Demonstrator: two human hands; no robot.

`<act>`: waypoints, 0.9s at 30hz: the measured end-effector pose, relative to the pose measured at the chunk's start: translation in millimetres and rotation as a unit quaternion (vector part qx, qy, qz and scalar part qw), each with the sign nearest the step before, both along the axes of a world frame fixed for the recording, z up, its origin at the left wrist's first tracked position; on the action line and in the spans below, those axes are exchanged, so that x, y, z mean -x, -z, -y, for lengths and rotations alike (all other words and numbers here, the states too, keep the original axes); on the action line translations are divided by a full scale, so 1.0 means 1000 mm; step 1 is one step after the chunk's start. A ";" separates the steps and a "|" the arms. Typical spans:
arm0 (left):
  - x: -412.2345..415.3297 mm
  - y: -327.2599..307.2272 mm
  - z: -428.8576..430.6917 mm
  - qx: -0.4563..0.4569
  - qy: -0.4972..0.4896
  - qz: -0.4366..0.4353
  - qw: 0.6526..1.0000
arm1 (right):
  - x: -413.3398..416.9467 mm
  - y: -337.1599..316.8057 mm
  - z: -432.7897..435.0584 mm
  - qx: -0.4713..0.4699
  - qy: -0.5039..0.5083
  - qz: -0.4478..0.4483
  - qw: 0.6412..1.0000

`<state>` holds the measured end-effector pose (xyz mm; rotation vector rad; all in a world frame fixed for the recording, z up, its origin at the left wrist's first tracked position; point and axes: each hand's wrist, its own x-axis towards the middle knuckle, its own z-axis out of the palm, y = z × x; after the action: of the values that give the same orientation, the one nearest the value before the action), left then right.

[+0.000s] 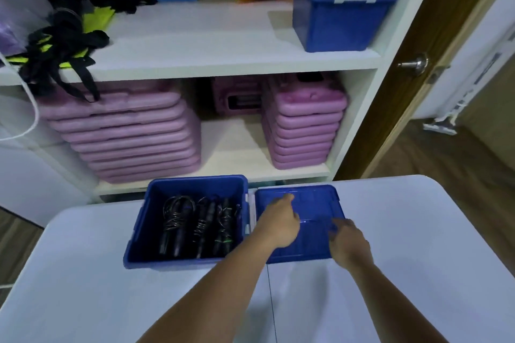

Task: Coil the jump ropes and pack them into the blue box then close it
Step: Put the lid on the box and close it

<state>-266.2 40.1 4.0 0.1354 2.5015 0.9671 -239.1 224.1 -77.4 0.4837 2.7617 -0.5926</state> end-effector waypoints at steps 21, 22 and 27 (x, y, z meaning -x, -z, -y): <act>-0.010 0.078 -0.008 0.090 -0.116 0.024 0.989 | -0.015 0.007 -0.029 0.171 0.232 -0.125 0.949; -0.008 0.071 -0.009 0.071 -0.129 0.026 0.989 | -0.012 -0.002 -0.032 0.175 0.248 -0.140 0.942; 0.001 0.027 -0.015 -0.098 -0.215 0.034 0.971 | 0.005 -0.047 -0.043 0.259 0.357 -0.237 0.866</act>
<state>-267.4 55.4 -22.5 -0.3895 2.4139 1.3640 -244.0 266.7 -30.6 1.3831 2.5724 -1.7709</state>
